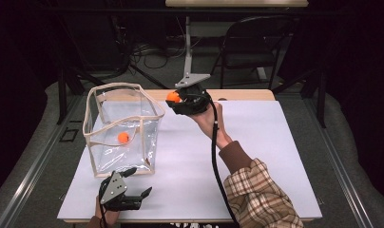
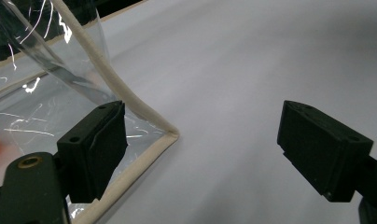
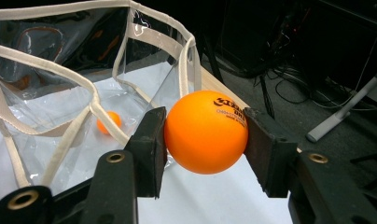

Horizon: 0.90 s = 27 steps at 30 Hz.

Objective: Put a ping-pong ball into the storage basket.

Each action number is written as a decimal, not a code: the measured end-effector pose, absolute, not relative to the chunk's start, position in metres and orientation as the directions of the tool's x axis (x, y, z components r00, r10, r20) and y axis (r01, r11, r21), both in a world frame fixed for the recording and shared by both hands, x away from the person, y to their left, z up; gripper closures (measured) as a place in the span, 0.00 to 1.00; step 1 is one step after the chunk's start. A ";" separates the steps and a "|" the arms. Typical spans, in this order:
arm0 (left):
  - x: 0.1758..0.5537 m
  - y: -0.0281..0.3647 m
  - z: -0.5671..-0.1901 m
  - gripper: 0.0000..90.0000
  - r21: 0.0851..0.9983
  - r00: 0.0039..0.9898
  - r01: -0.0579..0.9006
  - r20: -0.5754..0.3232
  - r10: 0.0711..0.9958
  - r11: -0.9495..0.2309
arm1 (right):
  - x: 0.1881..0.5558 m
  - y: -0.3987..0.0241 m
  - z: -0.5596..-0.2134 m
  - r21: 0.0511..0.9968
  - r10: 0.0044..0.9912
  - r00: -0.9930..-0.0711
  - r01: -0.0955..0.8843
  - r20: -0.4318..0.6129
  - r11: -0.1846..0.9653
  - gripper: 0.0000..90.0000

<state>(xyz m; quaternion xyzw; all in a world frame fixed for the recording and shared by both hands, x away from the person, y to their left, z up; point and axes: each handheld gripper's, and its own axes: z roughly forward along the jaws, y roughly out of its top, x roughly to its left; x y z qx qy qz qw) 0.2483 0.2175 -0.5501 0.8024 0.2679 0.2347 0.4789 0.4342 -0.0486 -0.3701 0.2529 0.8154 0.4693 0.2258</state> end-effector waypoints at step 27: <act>0.249 0.217 -0.550 0.18 0.897 0.748 0.204 0.116 0.654 -0.392 | 0.441 -0.022 -0.366 0.886 0.597 -0.793 0.188 -0.118 0.424 0.57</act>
